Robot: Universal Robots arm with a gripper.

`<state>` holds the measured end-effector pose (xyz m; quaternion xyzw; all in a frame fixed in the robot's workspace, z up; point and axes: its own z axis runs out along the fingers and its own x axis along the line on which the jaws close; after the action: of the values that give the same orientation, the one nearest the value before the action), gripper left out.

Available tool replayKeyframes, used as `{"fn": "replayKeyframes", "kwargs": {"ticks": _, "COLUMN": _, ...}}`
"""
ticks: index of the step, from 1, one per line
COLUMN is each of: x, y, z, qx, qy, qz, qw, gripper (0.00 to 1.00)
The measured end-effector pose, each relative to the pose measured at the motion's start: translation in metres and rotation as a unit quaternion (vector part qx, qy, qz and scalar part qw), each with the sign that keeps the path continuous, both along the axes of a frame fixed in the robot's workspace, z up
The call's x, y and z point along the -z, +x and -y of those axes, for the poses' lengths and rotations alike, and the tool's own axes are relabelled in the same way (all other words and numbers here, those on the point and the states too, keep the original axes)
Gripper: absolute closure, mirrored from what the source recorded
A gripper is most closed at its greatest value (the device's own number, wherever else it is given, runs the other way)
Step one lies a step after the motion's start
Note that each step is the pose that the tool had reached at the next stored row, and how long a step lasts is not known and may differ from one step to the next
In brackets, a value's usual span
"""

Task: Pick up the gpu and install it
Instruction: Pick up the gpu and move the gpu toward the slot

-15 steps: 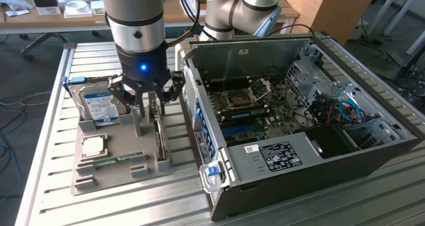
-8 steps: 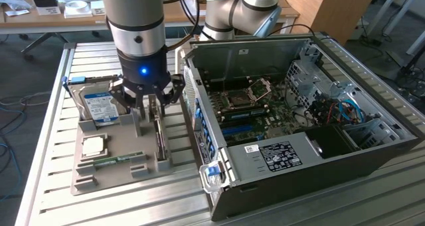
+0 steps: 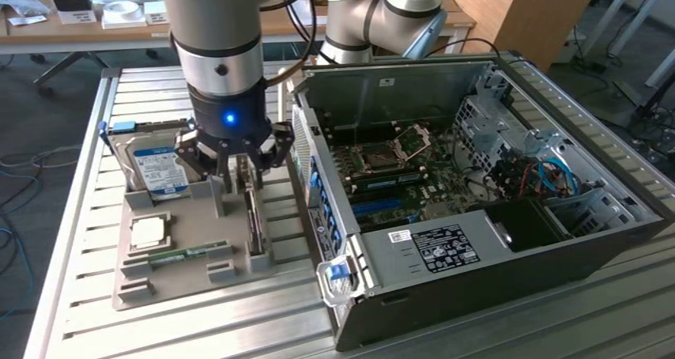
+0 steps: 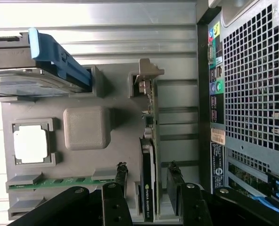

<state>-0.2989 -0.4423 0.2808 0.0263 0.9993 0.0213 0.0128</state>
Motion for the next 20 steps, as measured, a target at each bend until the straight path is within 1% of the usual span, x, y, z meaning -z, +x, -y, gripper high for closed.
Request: {"fn": "replayKeyframes", "kwargs": {"ticks": 20, "x": 0.0023, "y": 0.0004, "z": 0.0, "qx": 0.0, "qy": 0.0, "qz": -0.0001, "qw": 1.0, "gripper": 0.53}}
